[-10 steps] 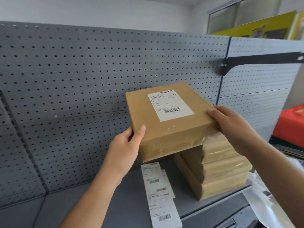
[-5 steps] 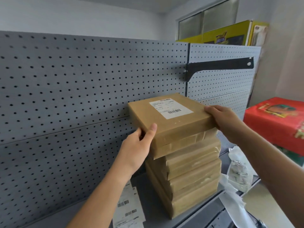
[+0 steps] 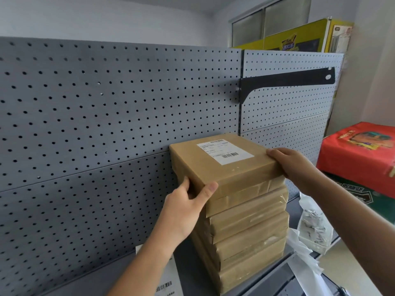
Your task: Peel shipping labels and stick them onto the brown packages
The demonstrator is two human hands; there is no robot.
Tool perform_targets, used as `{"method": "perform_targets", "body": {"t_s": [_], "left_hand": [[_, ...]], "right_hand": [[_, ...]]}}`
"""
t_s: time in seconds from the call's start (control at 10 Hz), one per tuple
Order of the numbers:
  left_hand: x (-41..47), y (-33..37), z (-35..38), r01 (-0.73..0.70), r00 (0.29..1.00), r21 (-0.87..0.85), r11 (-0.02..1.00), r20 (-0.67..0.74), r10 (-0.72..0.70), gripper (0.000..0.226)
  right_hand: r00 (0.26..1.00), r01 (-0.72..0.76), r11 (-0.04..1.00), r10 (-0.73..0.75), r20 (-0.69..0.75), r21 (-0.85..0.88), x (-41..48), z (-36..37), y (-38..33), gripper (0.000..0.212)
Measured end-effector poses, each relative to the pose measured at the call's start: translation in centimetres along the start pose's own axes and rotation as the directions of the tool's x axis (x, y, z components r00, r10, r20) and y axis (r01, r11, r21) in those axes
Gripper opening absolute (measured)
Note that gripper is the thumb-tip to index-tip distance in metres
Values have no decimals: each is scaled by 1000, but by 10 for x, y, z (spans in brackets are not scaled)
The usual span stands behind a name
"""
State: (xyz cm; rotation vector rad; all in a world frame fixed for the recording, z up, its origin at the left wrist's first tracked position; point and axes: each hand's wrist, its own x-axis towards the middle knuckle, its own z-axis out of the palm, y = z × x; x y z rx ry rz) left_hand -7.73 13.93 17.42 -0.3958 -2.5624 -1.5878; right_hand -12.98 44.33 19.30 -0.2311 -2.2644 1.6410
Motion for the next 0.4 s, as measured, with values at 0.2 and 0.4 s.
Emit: {"method": "perform_targets", "body": {"t_s": [0.2, 0.4], "left_hand": [[-1, -17, -6, 9, 999, -19, 1000, 48, -8, 109], [-59, -48, -41, 127, 989, -139, 982, -58, -136, 66]], "right_hand": [[997, 61, 991, -65, -39, -116, -7, 0, -9, 30], [916, 211, 953, -270, -296, -217, -23, -2, -35, 31]]}}
